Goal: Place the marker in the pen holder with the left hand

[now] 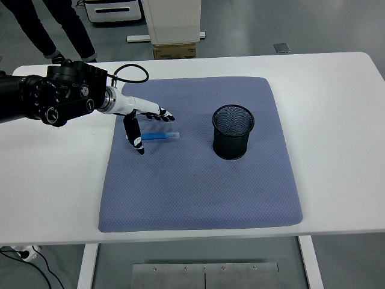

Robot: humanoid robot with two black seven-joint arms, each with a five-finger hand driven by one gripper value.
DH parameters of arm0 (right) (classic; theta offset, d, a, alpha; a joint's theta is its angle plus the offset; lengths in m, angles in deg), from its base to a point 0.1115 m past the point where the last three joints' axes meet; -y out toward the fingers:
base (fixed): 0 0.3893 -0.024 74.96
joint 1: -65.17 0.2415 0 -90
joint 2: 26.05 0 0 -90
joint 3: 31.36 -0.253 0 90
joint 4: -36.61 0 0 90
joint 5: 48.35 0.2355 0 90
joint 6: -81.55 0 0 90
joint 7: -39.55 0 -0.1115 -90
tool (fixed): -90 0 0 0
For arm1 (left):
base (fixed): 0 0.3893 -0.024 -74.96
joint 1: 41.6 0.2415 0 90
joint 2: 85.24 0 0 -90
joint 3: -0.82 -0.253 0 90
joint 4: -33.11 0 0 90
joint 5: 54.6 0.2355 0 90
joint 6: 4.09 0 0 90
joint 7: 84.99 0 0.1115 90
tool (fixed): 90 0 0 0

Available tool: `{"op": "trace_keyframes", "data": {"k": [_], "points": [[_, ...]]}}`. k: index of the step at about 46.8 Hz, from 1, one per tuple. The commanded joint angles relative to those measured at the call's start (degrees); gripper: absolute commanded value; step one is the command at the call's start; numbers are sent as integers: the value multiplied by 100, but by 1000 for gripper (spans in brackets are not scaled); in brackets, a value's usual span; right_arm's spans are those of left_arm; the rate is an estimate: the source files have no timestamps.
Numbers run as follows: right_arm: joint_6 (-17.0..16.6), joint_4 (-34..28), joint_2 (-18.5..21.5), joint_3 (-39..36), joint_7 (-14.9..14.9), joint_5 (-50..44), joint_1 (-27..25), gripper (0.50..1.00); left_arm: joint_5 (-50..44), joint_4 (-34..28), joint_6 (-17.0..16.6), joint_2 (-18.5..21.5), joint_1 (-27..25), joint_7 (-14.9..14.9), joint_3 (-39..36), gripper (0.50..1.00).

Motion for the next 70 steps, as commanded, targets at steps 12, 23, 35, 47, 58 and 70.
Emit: {"op": "trace_keyframes", "data": {"k": [12,23,35,47,58,70], "points": [[0,0,0,0,0,0,0,1000,221,-2,19,-105,10,158,-1,839],[0,0,0,0,0,0,0,1000,239,-2,28,-131,10,167,-1,766],[0,0,0,0,0,0,0,1000,239,-2,19,-201,27,202,-1,713],[0,0,0,0,0,0,0,1000,239,-2,19,-263,36,317,8,625],[0,0,0,0,0,0,0,1000,239,-2,19,-281,45,317,8,590],[0,0,0,0,0,0,0,1000,239,-2,19,-281,80,317,8,563]]}}
